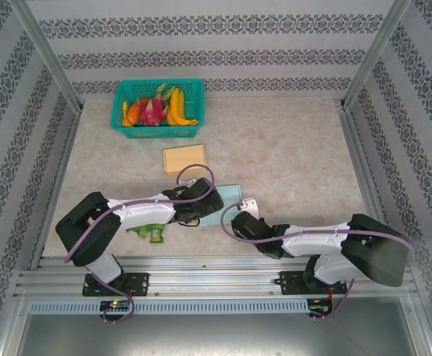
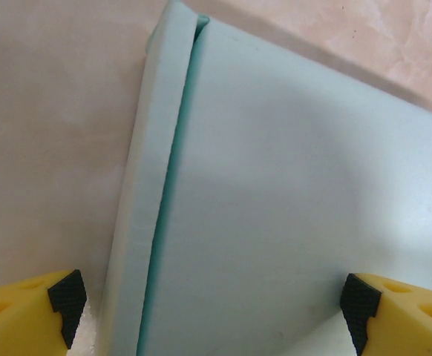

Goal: Fold the paper box

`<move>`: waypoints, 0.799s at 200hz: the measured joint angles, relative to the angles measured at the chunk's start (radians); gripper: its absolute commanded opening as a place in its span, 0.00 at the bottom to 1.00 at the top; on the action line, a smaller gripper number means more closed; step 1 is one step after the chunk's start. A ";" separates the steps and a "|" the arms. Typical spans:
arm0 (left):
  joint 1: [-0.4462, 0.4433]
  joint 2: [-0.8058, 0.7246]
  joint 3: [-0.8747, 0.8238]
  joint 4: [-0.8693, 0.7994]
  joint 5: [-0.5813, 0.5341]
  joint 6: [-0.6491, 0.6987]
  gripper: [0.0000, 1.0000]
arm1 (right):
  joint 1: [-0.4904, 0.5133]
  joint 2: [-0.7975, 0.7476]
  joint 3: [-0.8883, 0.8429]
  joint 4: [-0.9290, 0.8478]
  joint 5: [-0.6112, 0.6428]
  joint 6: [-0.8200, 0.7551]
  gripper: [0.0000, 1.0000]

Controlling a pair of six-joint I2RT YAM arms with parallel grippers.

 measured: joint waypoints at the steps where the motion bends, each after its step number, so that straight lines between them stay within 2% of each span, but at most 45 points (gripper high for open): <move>1: 0.000 0.000 0.000 0.000 0.000 0.000 0.91 | 0.000 0.002 0.000 0.001 0.000 0.000 0.38; 81: 0.000 0.002 0.000 0.000 -0.002 -0.002 0.91 | -0.008 0.053 0.025 0.017 0.007 -0.021 0.38; 160: -0.011 -0.041 0.000 -0.048 0.004 0.014 0.93 | -0.084 -0.163 0.003 -0.026 -0.086 -0.032 0.40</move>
